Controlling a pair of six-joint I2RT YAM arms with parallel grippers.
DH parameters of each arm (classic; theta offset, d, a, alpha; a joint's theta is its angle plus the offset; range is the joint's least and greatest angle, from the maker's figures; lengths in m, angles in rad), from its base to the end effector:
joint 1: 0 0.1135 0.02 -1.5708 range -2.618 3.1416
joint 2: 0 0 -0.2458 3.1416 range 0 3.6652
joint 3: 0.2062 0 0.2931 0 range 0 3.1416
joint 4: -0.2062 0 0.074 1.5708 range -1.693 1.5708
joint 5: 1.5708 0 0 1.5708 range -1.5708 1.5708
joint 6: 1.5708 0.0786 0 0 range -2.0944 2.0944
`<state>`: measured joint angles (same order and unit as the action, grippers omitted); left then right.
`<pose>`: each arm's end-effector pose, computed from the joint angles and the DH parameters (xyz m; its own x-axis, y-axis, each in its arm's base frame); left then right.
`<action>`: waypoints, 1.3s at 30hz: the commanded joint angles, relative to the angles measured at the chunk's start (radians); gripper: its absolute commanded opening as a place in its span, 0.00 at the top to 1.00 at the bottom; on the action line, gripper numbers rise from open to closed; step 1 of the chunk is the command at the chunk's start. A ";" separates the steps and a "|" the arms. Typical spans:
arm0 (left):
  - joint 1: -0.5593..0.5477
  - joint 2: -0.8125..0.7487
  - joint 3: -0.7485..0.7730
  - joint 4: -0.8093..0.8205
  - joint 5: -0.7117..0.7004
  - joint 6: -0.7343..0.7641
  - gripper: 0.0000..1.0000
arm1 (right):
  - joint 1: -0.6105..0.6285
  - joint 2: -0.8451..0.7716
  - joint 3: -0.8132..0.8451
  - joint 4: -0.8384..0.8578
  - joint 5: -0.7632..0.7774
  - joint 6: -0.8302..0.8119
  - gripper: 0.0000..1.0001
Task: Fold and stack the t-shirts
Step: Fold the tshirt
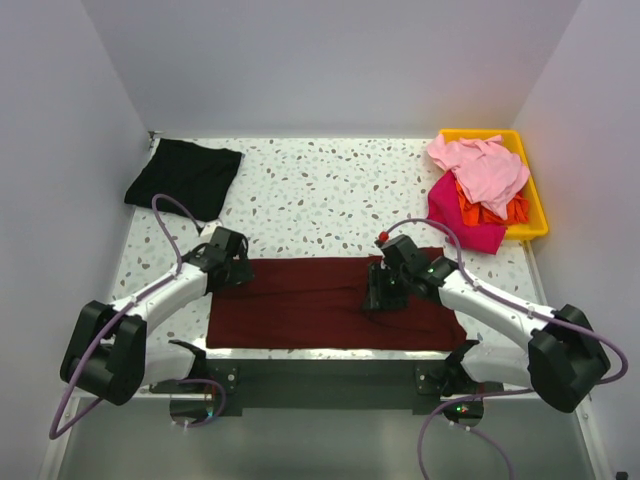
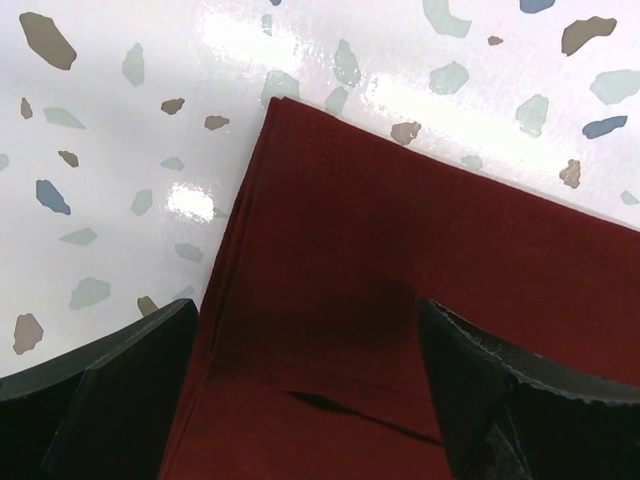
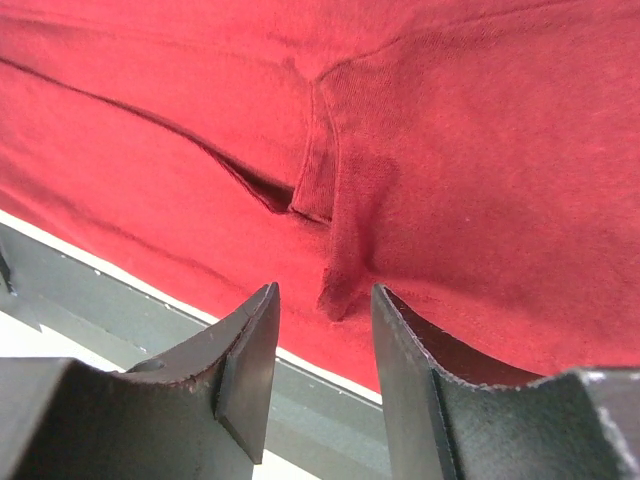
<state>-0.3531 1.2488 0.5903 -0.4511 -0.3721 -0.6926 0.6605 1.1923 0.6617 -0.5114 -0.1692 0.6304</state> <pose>0.2645 -0.0670 0.0867 -0.7554 -0.3555 -0.5504 -0.4054 0.9135 -0.0336 0.2157 0.1843 0.1177 -0.9468 0.0002 -0.3218 -0.1408 0.8989 0.4148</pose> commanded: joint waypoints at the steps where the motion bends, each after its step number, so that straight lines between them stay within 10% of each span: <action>1: 0.017 0.011 -0.017 0.002 -0.030 -0.013 0.05 | 0.016 0.023 -0.005 0.036 -0.035 -0.001 0.55; 26: 0.023 -0.025 -0.037 -0.060 -0.007 -0.076 0.45 | 0.068 0.075 0.019 0.040 -0.016 0.012 0.70; 39: 0.023 0.001 -0.029 -0.066 -0.005 -0.073 0.87 | 0.073 0.040 -0.004 0.014 -0.006 0.012 0.99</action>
<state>-0.3378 1.2415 0.5625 -0.4953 -0.3672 -0.7513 0.7265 1.2671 0.6594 -0.4919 -0.1761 0.6365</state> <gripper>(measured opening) 0.165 0.029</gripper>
